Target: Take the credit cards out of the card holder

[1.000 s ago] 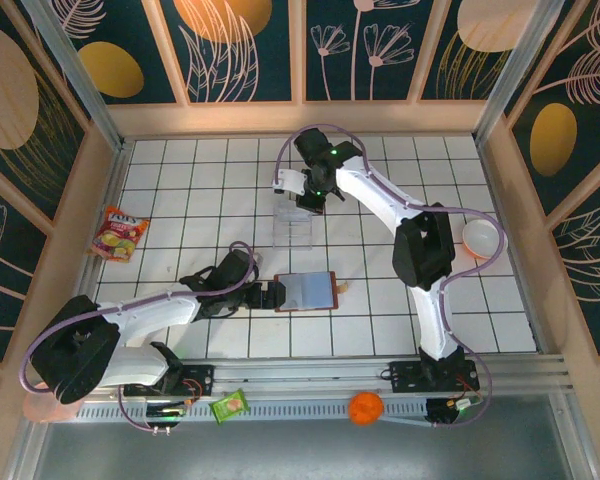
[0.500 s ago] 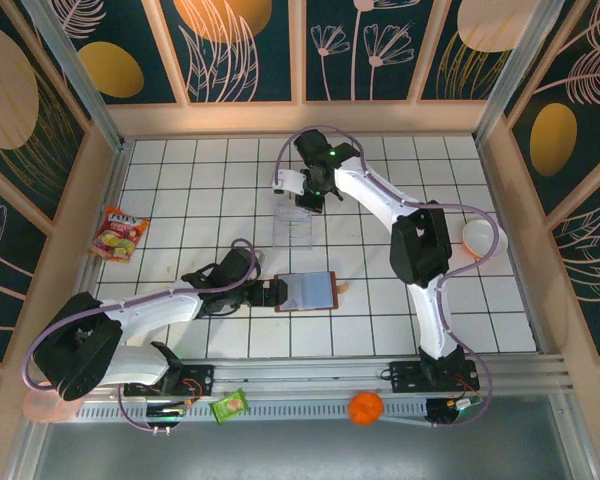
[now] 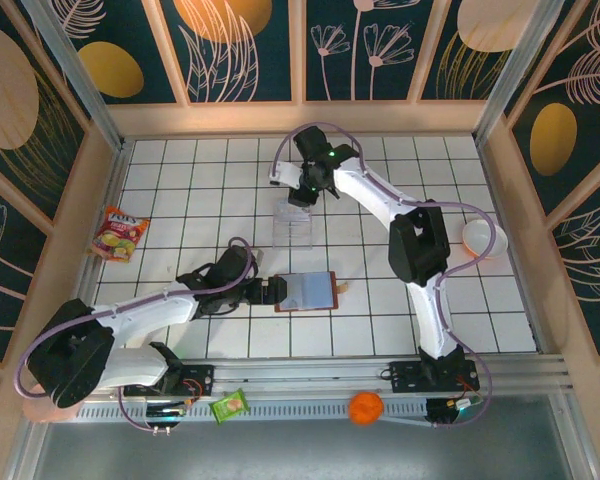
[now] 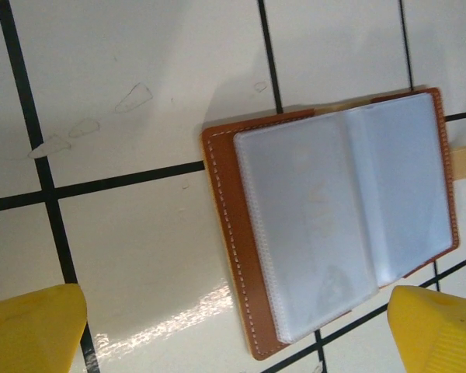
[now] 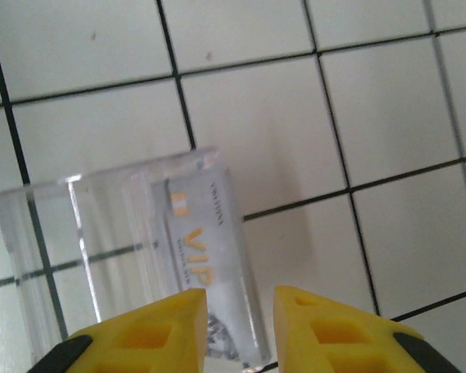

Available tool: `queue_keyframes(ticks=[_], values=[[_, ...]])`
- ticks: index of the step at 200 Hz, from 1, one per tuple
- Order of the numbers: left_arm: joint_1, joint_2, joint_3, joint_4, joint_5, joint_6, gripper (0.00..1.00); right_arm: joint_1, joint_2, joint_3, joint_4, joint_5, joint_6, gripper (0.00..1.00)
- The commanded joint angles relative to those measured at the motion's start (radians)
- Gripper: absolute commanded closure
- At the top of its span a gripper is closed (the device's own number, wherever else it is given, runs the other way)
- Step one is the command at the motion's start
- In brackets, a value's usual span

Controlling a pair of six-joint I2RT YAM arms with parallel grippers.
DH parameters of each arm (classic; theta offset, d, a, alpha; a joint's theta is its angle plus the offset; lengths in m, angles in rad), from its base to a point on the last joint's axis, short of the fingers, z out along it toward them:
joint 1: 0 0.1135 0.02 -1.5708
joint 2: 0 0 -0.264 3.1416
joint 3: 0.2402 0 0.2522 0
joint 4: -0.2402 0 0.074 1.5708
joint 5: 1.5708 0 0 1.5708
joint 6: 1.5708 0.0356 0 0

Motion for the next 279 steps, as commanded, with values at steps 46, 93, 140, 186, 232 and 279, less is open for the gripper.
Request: queue_keyframes(ticks=[46,93,140,186,232,279], values=[[0.005,-0.162,-0.044,0.025,-0.109,-0.076,0.01,-0.003,-0.347,-0.38,0.566,-0.208,0.611,0.65],[0.006,-0.274,-0.078,0.038,-0.243,-0.094,0.01,0.017,-0.594,-0.889,0.903,-0.166,1.123,0.6],[0.005,-0.37,-0.094,-0.007,-0.373,-0.088,0.01,0.242,-0.714,-1.144,0.801,0.077,1.205,0.6],[0.006,-0.448,-0.104,-0.03,-0.399,-0.083,0.01,0.486,-0.584,-1.146,0.685,0.269,1.232,0.62],[0.005,-0.477,-0.124,-0.036,-0.37,-0.088,0.01,0.56,-0.522,-1.082,0.619,0.428,1.218,0.63],[0.006,-0.484,-0.145,-0.029,-0.341,-0.094,0.01,0.579,-0.459,-1.058,0.585,0.45,1.207,0.62]])
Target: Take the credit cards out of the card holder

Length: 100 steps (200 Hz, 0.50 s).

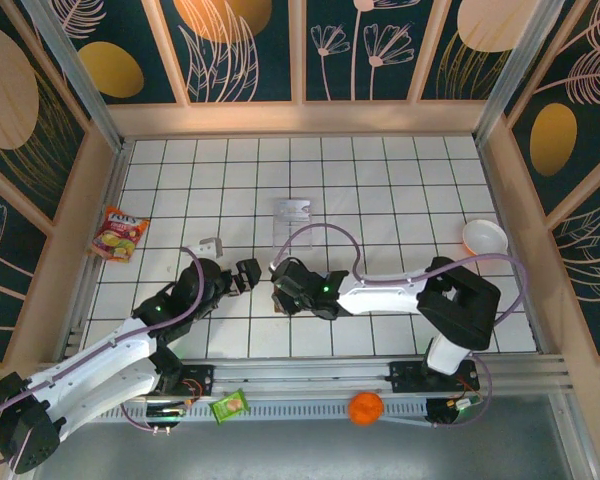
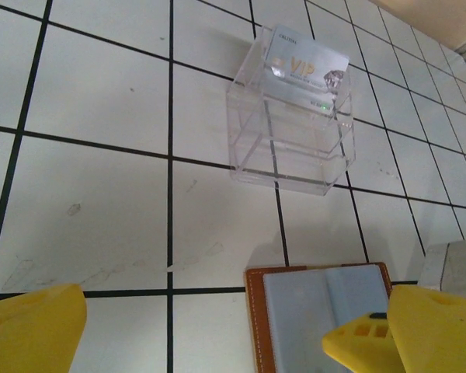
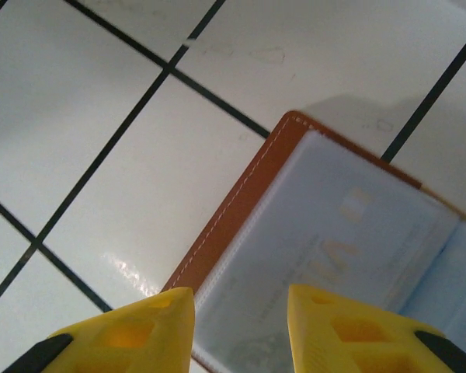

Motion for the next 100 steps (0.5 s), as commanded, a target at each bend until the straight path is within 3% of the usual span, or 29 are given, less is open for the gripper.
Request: queue_keyframes(ticks=[1,33,54,100], values=[[0.006,-0.016,-0.02,-0.016,0.021,-0.014,0.01,0.018,0.039,0.024,-0.045,0.066,-0.003,0.62],[0.005,-0.017,-0.031,-0.008,0.029,-0.02,0.01,0.042,0.09,0.039,-0.083,0.095,0.005,0.62],[0.006,-0.015,-0.033,-0.005,0.032,-0.023,0.01,0.054,0.124,0.051,-0.115,0.118,0.016,0.68],[0.006,0.019,-0.05,0.032,0.071,-0.015,0.08,0.056,0.092,0.022,-0.028,0.085,0.067,0.99]])
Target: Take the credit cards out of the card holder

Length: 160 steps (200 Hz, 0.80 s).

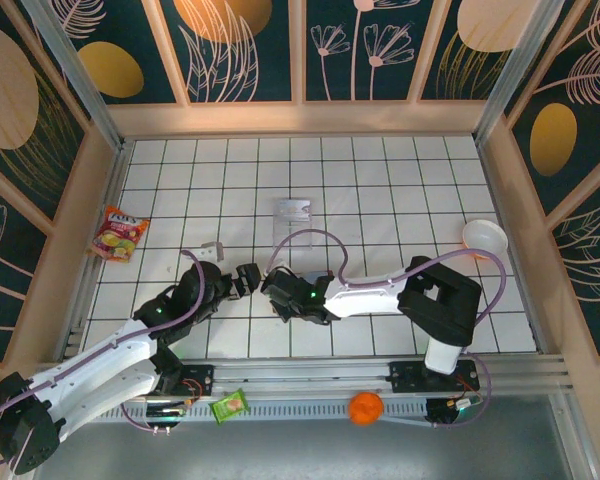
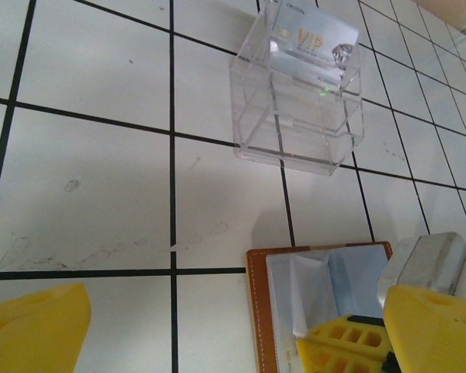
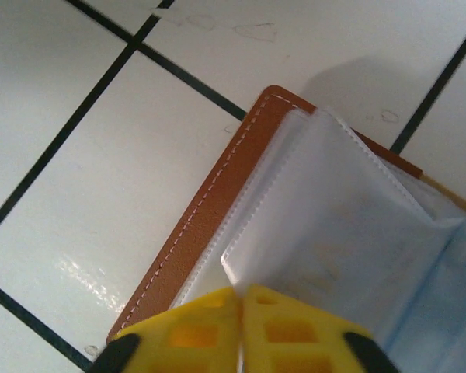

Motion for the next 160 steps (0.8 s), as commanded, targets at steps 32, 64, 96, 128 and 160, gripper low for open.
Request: queue_keyframes(ticks=[32,64,96,128,160], values=[[0.006,0.098,-0.04,0.119,0.144,0.003,0.32,-0.009,-0.075,-0.077,0.14,-0.075,0.097,1.0],[0.004,0.196,-0.055,0.219,0.231,-0.01,0.62,-0.036,-0.122,-0.119,0.232,-0.147,0.147,1.0],[-0.001,0.285,-0.069,0.313,0.296,-0.03,0.81,-0.043,-0.132,-0.116,0.227,-0.142,0.185,1.0],[-0.019,0.37,-0.074,0.356,0.314,-0.036,0.85,-0.048,-0.14,-0.114,0.215,-0.143,0.2,1.0],[-0.028,0.418,-0.067,0.369,0.322,-0.031,0.87,-0.05,-0.129,-0.114,0.214,-0.162,0.208,1.0]])
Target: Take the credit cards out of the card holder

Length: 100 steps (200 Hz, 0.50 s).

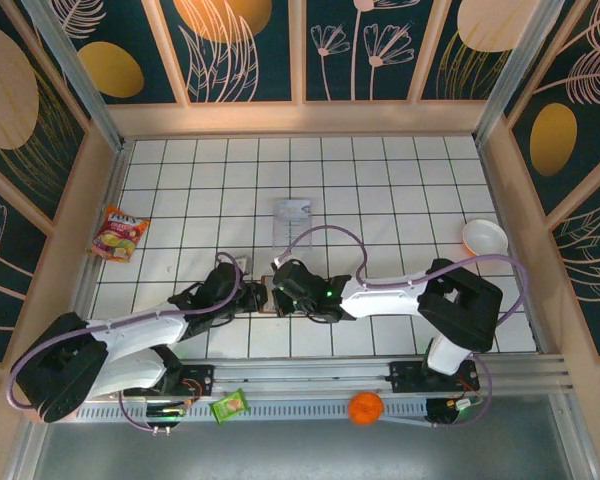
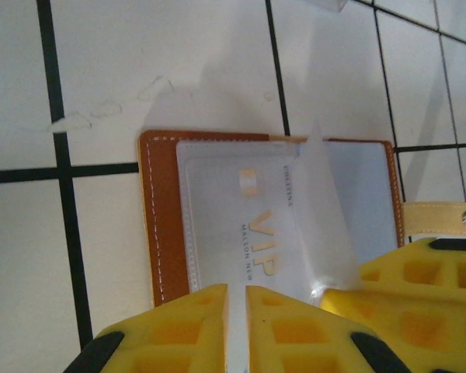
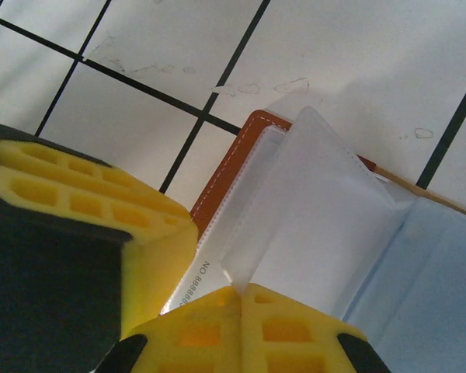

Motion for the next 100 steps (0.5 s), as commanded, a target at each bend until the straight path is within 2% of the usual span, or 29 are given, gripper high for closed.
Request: queue_keyframes(ticks=[1,15,56,100], values=[[-0.01,0.021,-0.003,0.056,0.027,-0.004,0.87,-0.007,-0.019,-0.008,0.021,-0.014,0.032,1.0],[-0.015,0.036,0.001,0.046,0.027,-0.002,0.87,-0.006,-0.016,-0.004,0.013,-0.017,0.035,1.0],[-0.016,0.105,0.003,-0.026,0.007,0.011,1.0,-0.008,-0.016,0.002,-0.036,0.002,0.063,1.0],[-0.015,0.128,-0.004,-0.045,0.018,0.015,1.0,-0.009,-0.044,-0.001,-0.136,0.087,0.136,1.0]])
